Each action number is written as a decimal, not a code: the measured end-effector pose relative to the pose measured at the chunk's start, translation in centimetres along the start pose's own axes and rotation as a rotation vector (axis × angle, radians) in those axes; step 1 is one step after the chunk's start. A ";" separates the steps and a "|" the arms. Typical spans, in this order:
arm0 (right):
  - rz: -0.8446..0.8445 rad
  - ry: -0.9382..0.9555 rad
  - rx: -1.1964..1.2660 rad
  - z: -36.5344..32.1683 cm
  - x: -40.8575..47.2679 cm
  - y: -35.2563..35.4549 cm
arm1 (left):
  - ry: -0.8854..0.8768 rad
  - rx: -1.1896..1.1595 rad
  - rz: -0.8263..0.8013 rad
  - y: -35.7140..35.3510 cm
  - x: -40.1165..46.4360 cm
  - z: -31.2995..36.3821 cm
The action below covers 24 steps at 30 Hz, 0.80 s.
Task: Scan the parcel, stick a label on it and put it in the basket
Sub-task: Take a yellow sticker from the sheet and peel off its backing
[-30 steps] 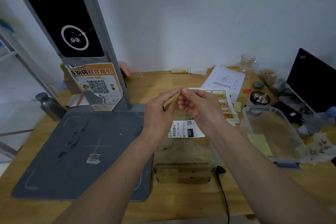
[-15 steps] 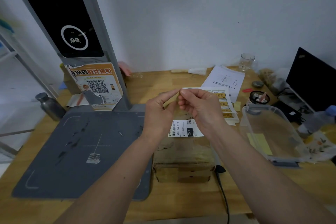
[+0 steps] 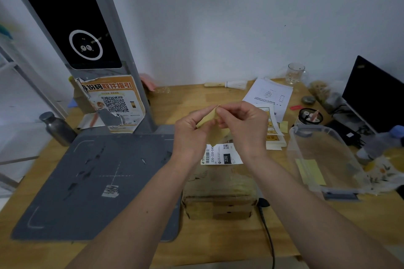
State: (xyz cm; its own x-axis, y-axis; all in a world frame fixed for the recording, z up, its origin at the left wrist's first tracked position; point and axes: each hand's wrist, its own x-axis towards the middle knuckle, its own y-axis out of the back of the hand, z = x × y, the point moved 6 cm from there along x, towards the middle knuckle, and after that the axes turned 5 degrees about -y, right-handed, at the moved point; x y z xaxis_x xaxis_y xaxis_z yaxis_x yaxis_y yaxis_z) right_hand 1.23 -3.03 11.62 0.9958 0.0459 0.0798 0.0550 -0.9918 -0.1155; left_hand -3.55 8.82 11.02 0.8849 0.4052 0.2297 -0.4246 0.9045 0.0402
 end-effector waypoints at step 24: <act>-0.007 0.296 -0.364 -0.3 0.4 -0.6 | 0.146 -0.072 -0.004 0.3 0.0 -1.1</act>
State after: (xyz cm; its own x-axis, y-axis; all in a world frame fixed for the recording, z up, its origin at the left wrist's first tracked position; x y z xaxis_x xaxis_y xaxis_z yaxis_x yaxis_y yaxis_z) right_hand 1.55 -2.49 12.01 0.9288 0.0691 0.3641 -0.0205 -0.9713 0.2368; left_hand -3.48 9.28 10.00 0.9072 0.4118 0.0861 -0.4108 0.9112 -0.0304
